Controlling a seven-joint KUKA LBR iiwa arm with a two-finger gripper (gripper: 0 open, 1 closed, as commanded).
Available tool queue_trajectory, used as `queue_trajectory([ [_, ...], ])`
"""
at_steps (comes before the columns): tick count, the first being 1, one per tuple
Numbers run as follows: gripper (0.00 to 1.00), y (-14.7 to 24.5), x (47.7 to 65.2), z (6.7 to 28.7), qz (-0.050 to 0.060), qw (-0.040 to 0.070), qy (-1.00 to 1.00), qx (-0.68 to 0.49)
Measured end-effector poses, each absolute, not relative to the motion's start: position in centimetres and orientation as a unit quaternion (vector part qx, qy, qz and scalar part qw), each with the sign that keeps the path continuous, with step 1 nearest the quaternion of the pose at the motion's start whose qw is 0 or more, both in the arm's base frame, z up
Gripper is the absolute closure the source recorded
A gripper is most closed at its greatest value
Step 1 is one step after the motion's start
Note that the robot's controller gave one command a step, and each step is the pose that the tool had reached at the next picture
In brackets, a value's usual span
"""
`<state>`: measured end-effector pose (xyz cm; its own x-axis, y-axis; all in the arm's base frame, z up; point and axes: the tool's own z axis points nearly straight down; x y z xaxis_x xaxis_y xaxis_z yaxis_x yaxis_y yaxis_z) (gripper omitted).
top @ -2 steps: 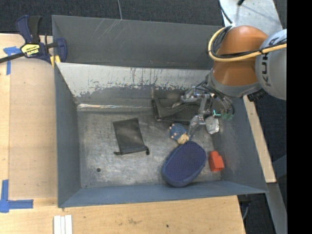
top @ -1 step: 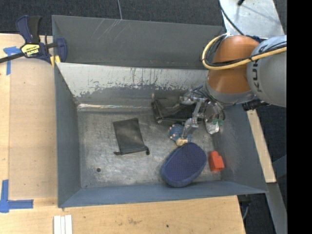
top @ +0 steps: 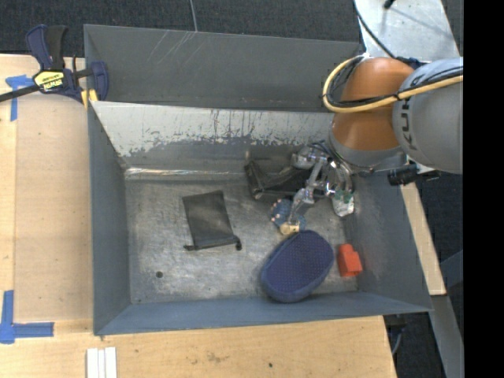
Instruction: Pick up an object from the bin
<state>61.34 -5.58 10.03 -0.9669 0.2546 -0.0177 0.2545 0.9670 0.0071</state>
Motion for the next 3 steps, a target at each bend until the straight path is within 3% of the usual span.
queue_trajectory([
  [1,0.00,-5.12,61.48,9.77,0.006,0.004,0.974,0.226],
  [2,0.00,-5.53,61.58,9.75,0.002,0.008,0.985,0.172],
  [3,0.00,-5.50,61.51,9.61,0.003,0.007,0.973,0.232],
])
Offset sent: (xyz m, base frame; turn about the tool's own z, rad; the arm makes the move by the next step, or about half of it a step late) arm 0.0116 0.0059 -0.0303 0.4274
